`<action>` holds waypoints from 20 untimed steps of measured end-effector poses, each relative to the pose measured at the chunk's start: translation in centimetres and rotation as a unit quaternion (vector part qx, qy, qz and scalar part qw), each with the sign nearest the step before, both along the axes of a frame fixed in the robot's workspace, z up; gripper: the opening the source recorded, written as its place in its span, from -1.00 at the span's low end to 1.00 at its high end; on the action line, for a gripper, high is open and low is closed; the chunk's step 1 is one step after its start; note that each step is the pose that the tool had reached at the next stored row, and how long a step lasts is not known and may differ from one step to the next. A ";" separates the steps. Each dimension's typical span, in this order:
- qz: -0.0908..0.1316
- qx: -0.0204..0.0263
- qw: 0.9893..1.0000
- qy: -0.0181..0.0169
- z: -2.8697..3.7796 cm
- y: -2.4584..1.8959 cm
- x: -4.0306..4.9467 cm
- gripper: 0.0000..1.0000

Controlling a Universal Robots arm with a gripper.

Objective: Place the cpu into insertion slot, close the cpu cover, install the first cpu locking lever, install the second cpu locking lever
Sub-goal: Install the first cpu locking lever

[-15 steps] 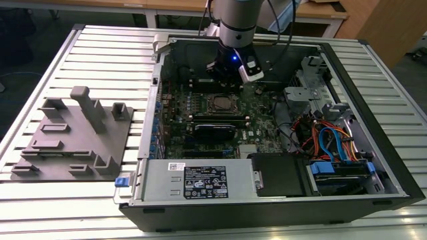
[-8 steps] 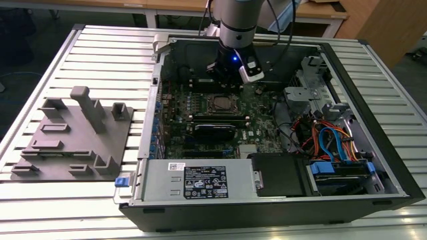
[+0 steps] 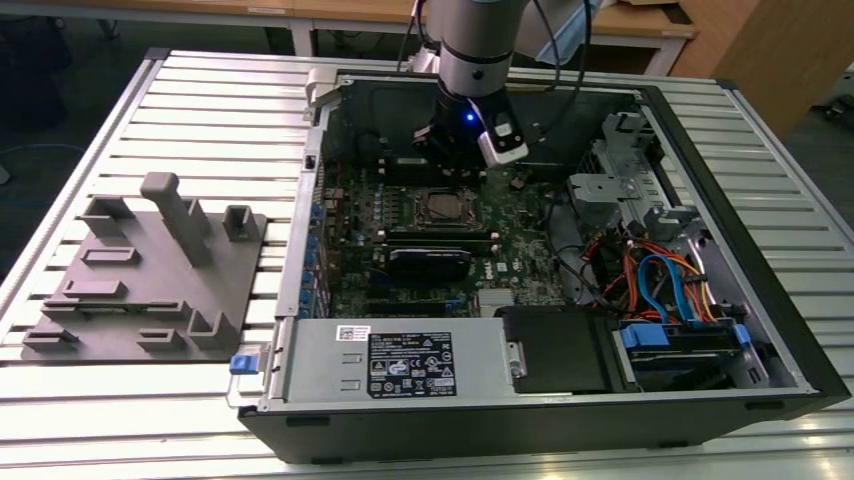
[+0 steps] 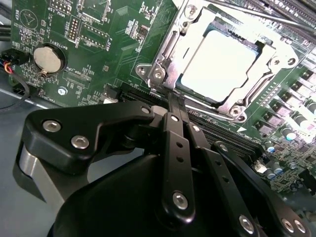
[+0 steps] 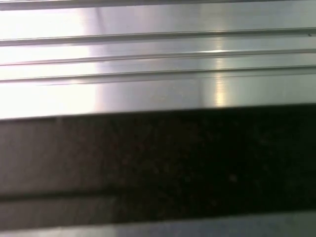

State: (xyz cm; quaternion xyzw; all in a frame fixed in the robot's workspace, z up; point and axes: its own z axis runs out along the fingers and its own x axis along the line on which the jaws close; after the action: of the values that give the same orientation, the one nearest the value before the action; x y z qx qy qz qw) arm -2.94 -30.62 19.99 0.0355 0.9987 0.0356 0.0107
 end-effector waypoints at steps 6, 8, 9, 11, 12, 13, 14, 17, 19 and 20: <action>0.000 -0.002 1.000 0.000 0.03 0.00 0.02 -0.80; 0.000 -0.004 1.000 0.000 -0.01 0.00 0.03 -0.80; 0.000 -0.006 1.000 0.000 -0.04 0.00 0.03 -0.80; 0.000 -0.008 1.000 0.000 -0.10 -0.01 0.04 -0.80; 0.000 -0.009 1.000 0.000 -0.12 -0.01 0.05 -0.80; 0.000 -0.009 1.000 0.000 -0.14 -0.01 0.05 -0.80; 0.000 -0.010 1.000 0.000 -0.17 -0.01 0.06 -0.80; 0.000 -0.011 1.000 0.000 -0.26 -0.01 0.07 -0.80; 0.000 -0.011 1.000 0.000 -0.32 -0.01 0.08 -0.80; 0.000 -0.011 1.000 0.000 -0.36 0.00 0.09 -0.80</action>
State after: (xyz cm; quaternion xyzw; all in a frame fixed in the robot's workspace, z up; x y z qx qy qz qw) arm -2.85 -30.62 19.63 0.0358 0.9990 0.0248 0.0107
